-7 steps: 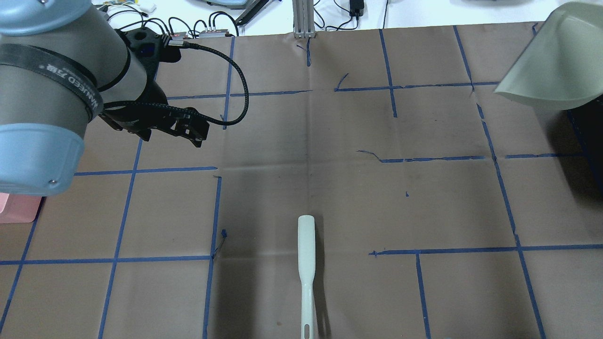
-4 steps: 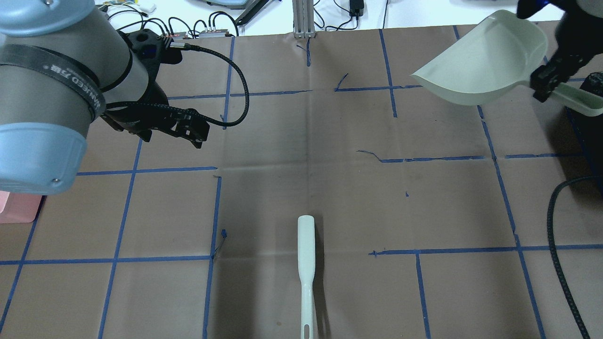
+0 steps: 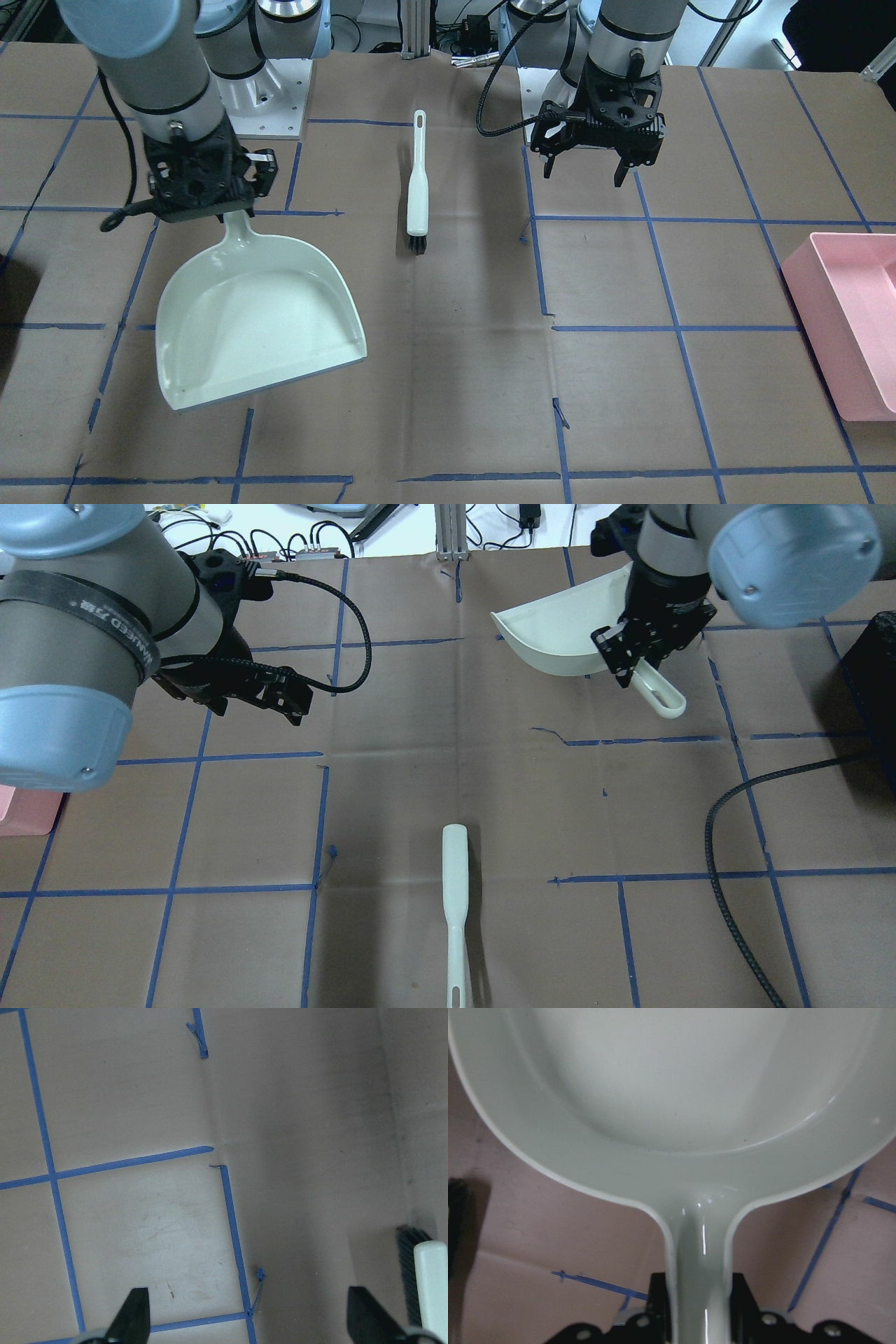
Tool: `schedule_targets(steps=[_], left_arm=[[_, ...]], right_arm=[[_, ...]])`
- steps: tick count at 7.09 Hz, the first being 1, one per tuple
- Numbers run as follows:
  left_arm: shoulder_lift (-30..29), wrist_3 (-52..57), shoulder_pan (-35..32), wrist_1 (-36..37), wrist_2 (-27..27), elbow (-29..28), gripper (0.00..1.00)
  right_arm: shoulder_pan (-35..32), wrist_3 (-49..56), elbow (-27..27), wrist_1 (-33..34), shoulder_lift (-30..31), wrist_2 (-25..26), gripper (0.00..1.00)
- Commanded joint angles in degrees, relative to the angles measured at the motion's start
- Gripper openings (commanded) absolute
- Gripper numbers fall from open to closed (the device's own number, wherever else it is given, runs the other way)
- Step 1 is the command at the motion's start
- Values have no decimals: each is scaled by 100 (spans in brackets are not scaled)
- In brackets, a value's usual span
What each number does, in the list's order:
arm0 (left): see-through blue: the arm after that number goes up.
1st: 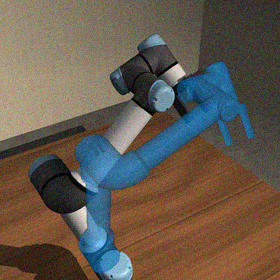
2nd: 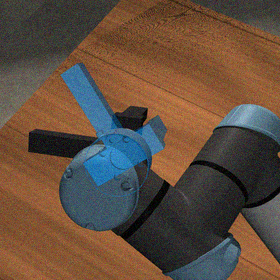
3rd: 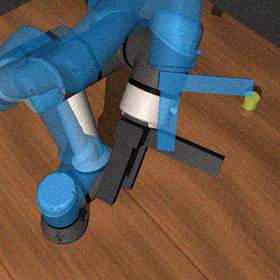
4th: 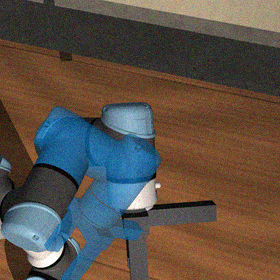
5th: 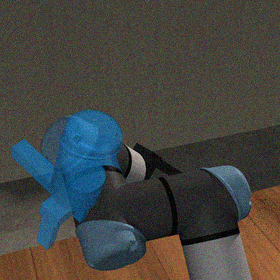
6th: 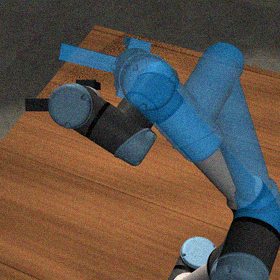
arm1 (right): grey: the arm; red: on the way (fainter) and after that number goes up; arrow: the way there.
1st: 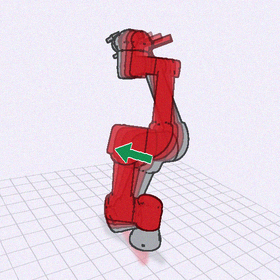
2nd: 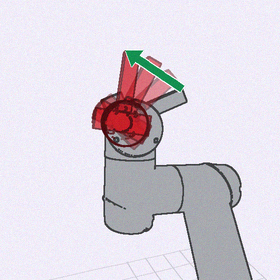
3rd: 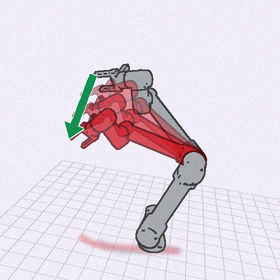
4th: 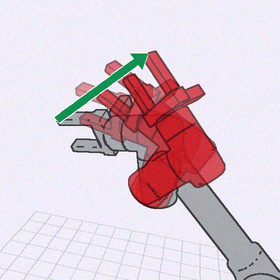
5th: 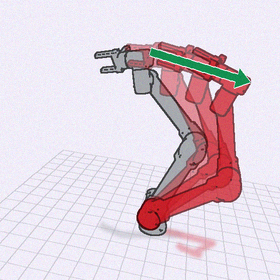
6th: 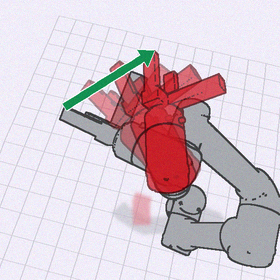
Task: Sweep and dump trash in nearest bin
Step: 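Lower the dustpan onto the table with the right gripper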
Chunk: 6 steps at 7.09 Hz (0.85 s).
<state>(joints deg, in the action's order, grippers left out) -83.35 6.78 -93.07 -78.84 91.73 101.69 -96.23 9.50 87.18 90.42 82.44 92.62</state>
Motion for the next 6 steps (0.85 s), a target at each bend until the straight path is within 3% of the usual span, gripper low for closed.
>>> schedule_targets(steps=[1, 3, 6], left_arm=[[38, 8, 0, 0, 37, 0, 99], [56, 16, 0, 0, 47, 9, 99], [56, 17, 0, -9, 11, 9, 99]], right_arm=[[-727, -1358, -638, 10, -726, -226, 2], [-1369, -2186, -1236, 106, -1526, -227, 2], [-1828, -3199, -1283, 617, -2179, -314, 2]])
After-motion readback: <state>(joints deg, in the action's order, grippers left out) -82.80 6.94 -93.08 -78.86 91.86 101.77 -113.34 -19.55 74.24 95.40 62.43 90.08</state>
